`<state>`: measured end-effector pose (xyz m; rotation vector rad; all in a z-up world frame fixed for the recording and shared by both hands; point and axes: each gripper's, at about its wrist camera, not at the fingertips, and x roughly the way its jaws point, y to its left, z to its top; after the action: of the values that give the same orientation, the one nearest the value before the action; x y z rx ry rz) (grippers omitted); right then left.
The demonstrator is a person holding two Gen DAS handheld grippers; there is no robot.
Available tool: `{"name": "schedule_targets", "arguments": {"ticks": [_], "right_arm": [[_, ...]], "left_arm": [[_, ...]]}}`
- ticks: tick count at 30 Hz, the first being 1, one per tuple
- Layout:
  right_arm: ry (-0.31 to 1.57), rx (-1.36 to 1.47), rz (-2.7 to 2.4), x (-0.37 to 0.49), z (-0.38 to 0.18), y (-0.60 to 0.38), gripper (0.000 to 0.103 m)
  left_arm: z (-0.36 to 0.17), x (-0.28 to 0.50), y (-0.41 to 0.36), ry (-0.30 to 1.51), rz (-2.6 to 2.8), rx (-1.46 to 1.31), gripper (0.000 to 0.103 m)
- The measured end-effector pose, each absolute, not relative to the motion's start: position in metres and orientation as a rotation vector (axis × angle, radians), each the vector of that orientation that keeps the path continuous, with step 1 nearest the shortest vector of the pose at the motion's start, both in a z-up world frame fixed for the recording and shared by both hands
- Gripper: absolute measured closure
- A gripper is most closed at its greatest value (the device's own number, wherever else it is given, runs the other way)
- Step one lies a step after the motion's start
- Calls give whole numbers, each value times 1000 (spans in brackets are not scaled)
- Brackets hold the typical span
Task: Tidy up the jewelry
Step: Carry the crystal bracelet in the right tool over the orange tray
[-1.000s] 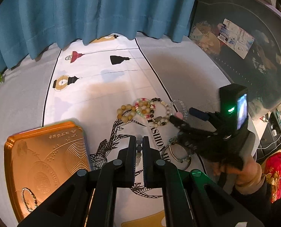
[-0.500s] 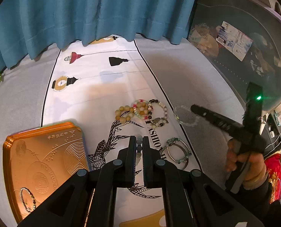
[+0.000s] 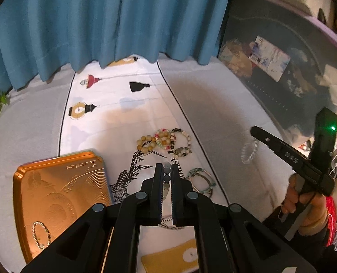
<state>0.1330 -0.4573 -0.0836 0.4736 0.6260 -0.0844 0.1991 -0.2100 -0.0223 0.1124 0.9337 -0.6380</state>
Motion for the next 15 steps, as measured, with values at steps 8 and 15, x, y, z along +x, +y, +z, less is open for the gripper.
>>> {"name": "schedule_targets", "arguments": {"ticks": [8, 15], "right_arm": [[628, 395, -115, 71, -35, -426, 83], [671, 324, -60, 10, -15, -365, 83]], "left_arm": [[9, 151, -171, 922, -635, 71, 99], [22, 100, -121, 910, -626, 8, 99]]}}
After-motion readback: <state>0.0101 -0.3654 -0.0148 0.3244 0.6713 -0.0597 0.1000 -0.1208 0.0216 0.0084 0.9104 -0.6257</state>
